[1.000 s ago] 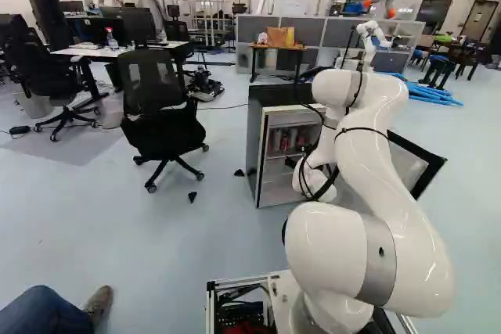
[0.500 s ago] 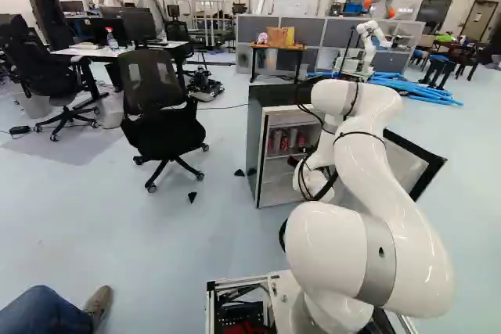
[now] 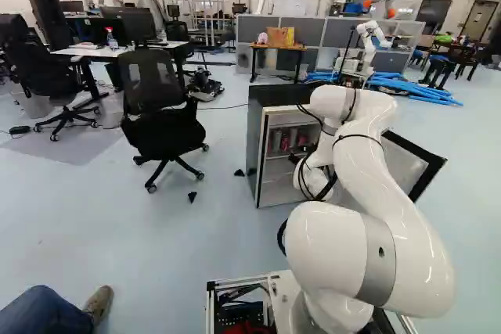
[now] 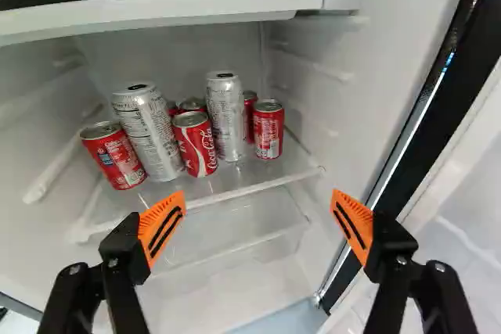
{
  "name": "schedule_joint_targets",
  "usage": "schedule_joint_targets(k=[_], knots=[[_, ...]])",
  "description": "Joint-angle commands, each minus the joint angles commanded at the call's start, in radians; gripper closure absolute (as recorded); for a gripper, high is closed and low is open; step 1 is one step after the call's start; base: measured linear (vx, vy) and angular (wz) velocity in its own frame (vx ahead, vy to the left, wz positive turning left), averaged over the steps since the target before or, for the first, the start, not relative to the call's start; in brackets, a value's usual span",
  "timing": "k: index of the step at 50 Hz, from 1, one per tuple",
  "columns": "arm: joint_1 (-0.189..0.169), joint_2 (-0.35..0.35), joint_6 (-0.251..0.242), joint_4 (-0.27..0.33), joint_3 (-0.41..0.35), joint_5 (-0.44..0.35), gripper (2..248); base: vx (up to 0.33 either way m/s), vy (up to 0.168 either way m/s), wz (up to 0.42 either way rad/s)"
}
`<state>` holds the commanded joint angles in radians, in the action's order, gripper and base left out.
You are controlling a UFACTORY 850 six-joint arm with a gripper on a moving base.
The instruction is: Grab a drink from the fridge
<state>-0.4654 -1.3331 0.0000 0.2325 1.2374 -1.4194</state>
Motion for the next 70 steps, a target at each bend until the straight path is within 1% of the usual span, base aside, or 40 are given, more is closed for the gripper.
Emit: schedule_joint_targets(k=[35,49,70], knots=[[0.012,-0.088,0.0,-0.001,0.168,0.006,3,0.0,0.0,0.0],[0.014,-0.117,0.0,-0.013,0.222,0.033,3,0.0,0.0,0.0],[0.016,-0.151,0.0,-0.038,0.289,0.094,3,0.0,0.0,0.0]])
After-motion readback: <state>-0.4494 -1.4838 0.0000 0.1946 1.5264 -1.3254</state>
